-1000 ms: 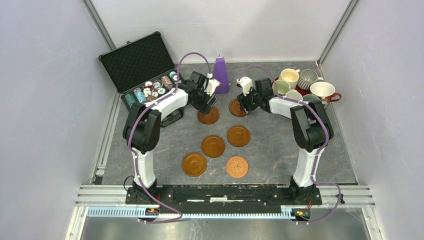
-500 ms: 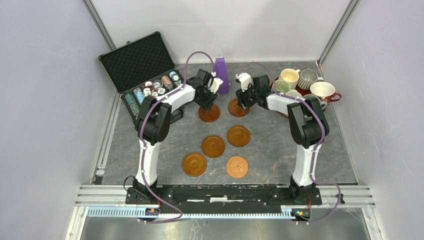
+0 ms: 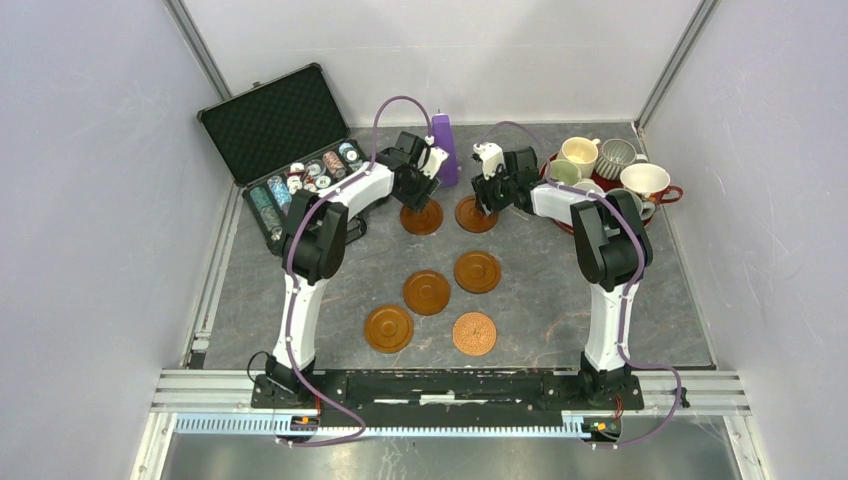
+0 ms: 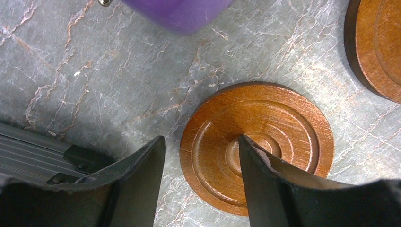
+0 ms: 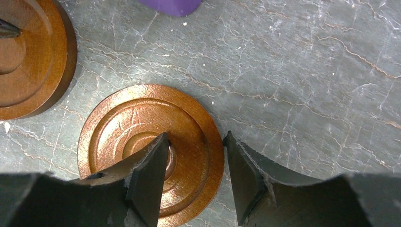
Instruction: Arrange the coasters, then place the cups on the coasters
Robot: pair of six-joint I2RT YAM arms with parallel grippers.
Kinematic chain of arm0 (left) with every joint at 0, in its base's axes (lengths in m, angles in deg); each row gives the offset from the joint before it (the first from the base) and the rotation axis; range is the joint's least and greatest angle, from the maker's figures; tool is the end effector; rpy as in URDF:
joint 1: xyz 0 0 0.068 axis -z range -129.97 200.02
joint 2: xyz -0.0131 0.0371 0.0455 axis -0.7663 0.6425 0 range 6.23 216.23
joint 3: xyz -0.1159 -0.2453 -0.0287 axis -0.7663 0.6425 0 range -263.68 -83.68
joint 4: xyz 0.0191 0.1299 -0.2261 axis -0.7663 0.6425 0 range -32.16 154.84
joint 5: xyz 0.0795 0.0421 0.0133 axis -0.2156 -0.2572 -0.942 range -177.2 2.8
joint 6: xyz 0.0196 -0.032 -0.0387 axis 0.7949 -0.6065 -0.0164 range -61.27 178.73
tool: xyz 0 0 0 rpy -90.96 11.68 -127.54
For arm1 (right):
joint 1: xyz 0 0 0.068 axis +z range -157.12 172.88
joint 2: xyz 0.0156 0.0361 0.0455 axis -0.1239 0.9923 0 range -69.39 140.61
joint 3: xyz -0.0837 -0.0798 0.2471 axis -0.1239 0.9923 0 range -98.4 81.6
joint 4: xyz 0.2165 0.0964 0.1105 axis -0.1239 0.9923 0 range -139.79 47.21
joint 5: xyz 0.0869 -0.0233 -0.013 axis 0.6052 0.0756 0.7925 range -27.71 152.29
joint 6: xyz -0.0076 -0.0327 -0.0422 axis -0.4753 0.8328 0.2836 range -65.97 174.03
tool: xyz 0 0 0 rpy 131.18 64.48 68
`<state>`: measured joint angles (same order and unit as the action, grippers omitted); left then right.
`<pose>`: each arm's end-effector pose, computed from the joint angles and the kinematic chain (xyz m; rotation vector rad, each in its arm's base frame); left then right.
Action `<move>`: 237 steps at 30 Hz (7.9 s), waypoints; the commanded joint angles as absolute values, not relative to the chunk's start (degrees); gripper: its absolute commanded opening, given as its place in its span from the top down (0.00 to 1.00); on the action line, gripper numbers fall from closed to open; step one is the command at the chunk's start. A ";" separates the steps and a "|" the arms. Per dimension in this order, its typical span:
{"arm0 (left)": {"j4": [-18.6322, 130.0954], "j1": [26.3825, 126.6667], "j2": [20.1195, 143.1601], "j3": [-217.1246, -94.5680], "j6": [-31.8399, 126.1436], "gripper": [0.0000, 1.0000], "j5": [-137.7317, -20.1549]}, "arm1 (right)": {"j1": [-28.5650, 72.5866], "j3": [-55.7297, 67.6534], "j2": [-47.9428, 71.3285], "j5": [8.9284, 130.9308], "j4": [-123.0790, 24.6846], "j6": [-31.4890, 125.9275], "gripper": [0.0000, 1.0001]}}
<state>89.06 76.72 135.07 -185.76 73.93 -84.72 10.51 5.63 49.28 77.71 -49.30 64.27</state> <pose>0.4366 -0.2213 0.1695 0.9399 2.4101 -0.1301 0.4225 0.1442 0.1490 -0.6896 2.2162 0.3775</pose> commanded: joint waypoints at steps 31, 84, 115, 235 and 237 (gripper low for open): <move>86.37 81.92 98.45 -145.46 76.51 0.16 -70.54 | 14.53 32.45 18.35 87.84 -40.45 76.80 0.24; 82.66 82.81 114.80 -155.75 73.47 0.37 -82.79 | 17.18 25.70 31.74 78.93 -41.71 74.06 0.49; 97.78 78.94 79.51 -134.49 95.96 0.05 -68.05 | 25.64 41.00 6.65 88.68 -35.76 81.49 0.19; 82.71 78.95 77.05 -132.37 80.47 0.06 -59.20 | 4.32 32.96 8.30 68.99 -32.26 91.99 0.26; 82.71 78.98 76.83 -132.37 80.43 0.06 -58.84 | 3.21 32.12 10.61 68.06 -33.93 91.50 0.27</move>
